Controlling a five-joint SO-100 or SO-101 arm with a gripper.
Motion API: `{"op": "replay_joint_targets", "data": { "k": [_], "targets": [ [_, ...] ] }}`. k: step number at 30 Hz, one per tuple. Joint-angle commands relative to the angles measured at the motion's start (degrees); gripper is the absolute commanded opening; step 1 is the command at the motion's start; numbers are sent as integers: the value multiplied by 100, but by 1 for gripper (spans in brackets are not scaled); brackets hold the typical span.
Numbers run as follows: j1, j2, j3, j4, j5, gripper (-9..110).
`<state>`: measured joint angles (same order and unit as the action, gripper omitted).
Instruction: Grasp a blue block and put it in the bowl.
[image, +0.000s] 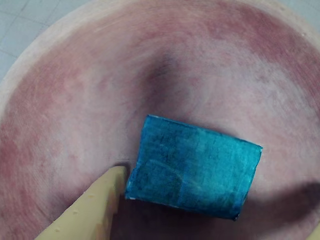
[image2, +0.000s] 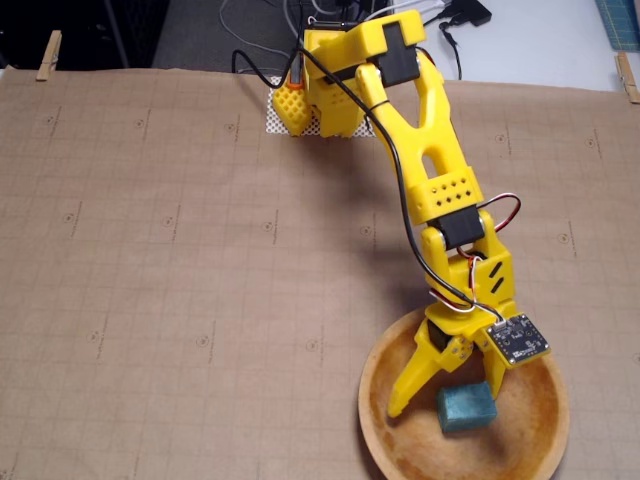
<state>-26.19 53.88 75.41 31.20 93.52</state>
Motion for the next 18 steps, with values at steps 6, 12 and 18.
{"op": "replay_joint_targets", "data": {
  "k": [6,12,18],
  "targets": [
    [44,2092,-202,1107,-26,53],
    [202,3155,-193,2118,-26,53],
    [264,4298,-193,3041,-26,53]
  ]
}}
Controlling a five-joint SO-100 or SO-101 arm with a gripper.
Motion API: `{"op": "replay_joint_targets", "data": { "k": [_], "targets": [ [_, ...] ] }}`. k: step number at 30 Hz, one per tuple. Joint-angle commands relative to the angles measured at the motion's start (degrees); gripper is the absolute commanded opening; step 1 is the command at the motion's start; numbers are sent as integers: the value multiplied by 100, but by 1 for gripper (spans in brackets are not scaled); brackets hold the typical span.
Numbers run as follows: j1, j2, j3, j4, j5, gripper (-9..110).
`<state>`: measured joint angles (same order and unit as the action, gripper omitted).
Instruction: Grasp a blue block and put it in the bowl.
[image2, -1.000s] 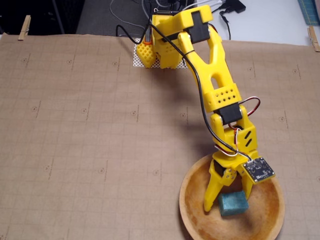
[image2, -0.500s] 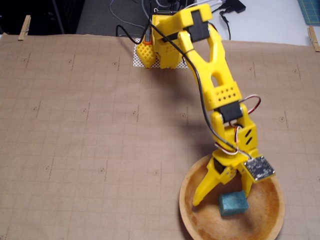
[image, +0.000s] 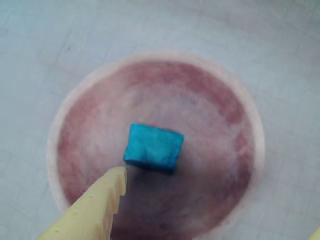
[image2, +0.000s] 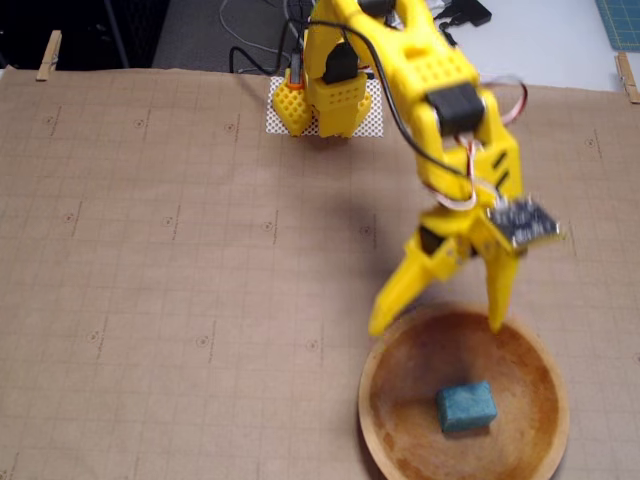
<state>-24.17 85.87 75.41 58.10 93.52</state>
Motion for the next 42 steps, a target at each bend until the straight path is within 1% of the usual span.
{"op": "replay_joint_targets", "data": {
  "k": [1,7,13,22,29,36,39,42],
  "targets": [
    [70,1248,-193,492,-26,53],
    [220,2153,-53,1020,-26,53],
    [448,3612,870,976,-26,53],
    [729,5115,1907,1002,-35,53],
    [765,6583,3278,993,-211,53],
    [1020,7664,4535,1002,-237,53],
    [1178,8086,5010,1002,-272,51],
    [1283,8481,5423,1002,-281,44]
  ]
}}
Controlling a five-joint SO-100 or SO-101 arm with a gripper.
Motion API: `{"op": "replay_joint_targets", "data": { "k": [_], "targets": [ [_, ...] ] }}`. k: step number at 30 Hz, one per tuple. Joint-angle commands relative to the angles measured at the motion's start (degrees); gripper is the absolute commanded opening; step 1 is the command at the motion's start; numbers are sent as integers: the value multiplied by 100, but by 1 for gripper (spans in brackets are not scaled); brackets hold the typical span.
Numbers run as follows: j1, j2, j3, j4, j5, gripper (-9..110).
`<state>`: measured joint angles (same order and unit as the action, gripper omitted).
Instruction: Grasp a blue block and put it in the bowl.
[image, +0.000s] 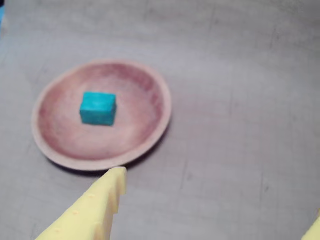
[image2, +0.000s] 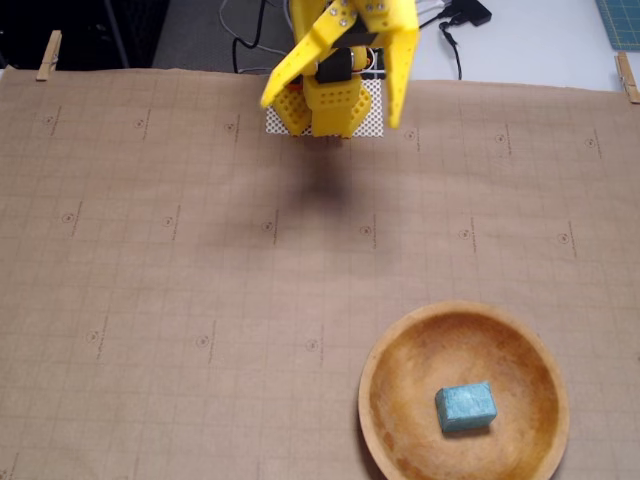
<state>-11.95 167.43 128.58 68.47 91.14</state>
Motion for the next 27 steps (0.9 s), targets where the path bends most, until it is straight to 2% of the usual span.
{"op": "replay_joint_targets", "data": {
  "k": [1,11,27],
  "targets": [
    [88,413,202,-35,-53,41],
    [352,1151,1055,-26,-62,21],
    [457,2329,2294,-26,-62,1]
  ]
}}
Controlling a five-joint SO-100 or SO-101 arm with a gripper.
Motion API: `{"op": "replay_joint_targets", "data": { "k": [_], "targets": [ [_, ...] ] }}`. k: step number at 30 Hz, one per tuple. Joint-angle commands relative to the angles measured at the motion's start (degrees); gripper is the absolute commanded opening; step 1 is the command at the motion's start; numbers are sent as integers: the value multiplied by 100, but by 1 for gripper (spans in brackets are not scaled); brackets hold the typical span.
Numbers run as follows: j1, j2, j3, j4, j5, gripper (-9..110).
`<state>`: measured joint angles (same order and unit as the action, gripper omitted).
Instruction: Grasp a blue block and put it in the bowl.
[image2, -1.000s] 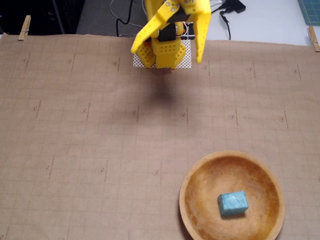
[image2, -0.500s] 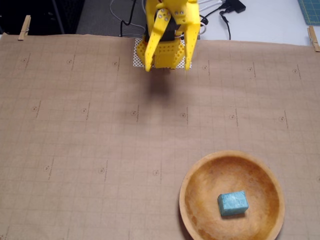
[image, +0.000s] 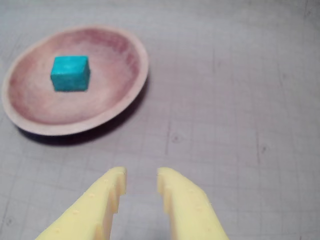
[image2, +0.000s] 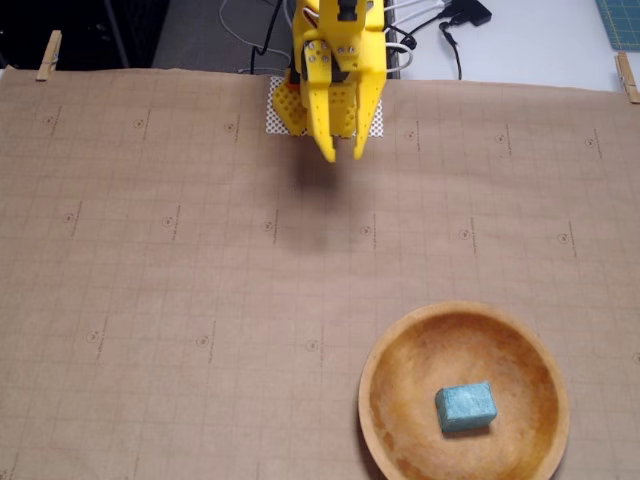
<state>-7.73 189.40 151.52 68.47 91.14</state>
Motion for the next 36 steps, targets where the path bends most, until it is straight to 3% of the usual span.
{"op": "replay_joint_targets", "data": {
  "k": [1,36],
  "targets": [
    [35,220,105,-35,-62,0],
    [650,765,1828,-44,-598,-3]
  ]
}}
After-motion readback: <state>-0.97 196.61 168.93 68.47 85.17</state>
